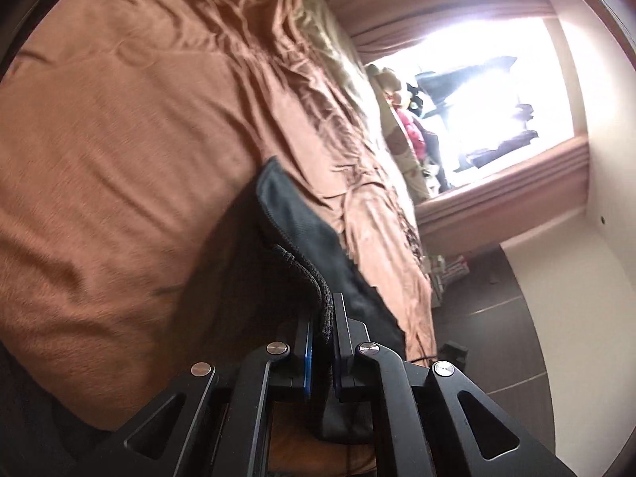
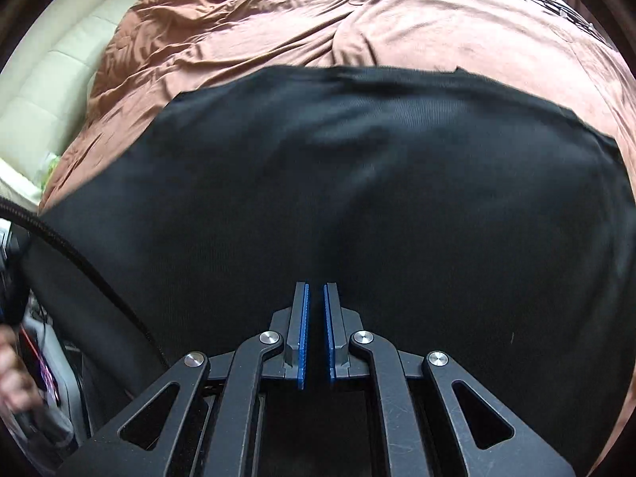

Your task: Fold small clothes

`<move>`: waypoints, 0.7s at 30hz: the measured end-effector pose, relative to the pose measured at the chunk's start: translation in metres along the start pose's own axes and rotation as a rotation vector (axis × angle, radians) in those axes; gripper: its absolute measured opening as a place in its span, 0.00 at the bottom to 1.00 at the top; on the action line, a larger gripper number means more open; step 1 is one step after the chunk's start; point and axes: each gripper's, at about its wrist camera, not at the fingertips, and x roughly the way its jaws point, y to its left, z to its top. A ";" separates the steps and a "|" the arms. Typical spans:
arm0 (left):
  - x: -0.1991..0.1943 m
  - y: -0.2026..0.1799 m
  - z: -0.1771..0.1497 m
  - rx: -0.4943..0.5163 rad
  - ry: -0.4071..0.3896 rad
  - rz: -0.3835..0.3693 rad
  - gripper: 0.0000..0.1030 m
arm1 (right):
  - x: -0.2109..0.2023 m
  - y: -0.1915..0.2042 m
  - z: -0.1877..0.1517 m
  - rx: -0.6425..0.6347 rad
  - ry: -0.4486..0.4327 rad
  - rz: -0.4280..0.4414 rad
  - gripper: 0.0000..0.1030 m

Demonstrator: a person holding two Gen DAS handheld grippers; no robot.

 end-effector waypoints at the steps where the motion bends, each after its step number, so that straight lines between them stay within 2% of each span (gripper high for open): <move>1: 0.000 -0.005 0.002 0.012 0.000 -0.007 0.07 | -0.003 0.000 -0.005 0.005 -0.008 0.003 0.04; 11: 0.017 -0.066 0.020 0.120 0.017 -0.057 0.06 | -0.029 -0.003 -0.058 0.043 -0.046 0.083 0.04; 21: 0.044 -0.124 0.005 0.243 0.084 -0.080 0.06 | -0.043 -0.015 -0.088 0.058 -0.077 0.191 0.04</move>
